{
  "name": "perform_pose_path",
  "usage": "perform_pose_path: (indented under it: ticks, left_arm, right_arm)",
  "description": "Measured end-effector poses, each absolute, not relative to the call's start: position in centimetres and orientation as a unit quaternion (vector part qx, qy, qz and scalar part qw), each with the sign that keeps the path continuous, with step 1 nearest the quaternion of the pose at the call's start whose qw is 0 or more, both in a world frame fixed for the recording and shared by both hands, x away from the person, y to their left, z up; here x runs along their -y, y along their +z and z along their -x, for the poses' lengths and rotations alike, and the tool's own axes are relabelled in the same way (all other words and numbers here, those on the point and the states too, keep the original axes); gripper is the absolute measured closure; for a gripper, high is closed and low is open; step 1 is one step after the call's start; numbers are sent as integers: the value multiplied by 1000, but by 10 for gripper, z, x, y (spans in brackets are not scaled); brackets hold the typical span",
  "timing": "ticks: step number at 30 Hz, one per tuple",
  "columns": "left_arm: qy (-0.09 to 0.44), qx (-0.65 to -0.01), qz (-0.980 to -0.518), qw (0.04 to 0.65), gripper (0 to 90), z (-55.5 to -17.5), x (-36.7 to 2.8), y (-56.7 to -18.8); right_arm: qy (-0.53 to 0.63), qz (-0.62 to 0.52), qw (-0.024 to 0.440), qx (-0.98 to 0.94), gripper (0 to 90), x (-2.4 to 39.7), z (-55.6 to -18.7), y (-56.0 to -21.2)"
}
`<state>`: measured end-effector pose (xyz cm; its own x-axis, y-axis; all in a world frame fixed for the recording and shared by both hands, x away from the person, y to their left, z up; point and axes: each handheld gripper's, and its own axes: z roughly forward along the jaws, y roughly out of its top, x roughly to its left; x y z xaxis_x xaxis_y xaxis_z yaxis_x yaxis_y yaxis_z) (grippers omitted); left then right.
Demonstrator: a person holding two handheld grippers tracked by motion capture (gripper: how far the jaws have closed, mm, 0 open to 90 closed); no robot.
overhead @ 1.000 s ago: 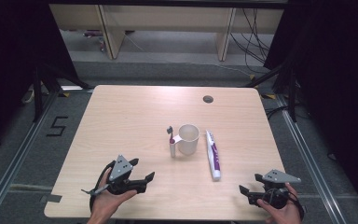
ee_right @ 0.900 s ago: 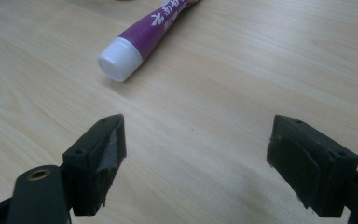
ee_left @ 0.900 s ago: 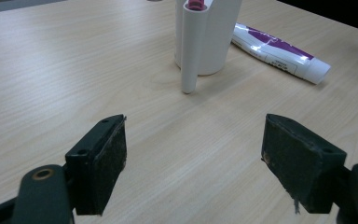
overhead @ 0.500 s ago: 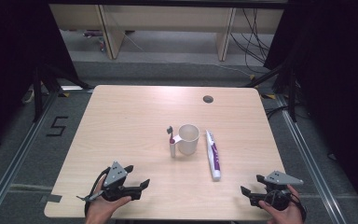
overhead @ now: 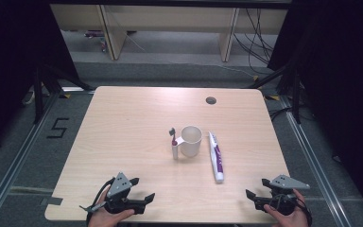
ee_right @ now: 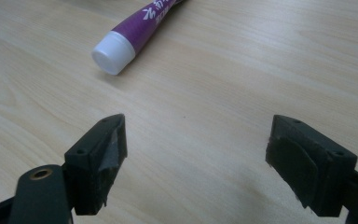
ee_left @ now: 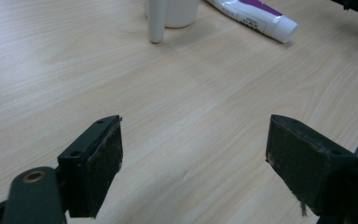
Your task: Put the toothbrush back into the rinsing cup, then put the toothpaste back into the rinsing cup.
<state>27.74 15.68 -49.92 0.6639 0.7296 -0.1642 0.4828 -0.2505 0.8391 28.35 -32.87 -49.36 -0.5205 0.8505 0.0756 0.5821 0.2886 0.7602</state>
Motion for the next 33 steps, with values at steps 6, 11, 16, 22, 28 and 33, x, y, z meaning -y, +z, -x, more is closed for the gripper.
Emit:
perform_pose_path:
  ticks: [6,11,16,22,28,33]
  left_arm:
    - [130,-387,-790,458,182,-269,-160,-503]
    - [133,-386,-795,449,180,-269,-157,-507]
    - [132,-379,-803,441,176,-268,-156,-508]
    - [131,-381,-799,446,168,-267,-156,-509]
    - [135,-380,-800,445,168,-268,-154,-510]
    - [133,-379,-800,445,167,-268,-153,-511]
  right_arm:
    - [383,-454,176,-785,209,326,-284,-492]
    - [384,-448,174,-788,221,321,-292,-485]
    - [381,-447,177,-790,221,316,-302,-478]
    - [370,-451,167,-795,228,306,-318,-472]
    - [371,-445,168,-798,248,300,-333,-468]
    - [367,-443,163,-801,291,294,-345,-462]
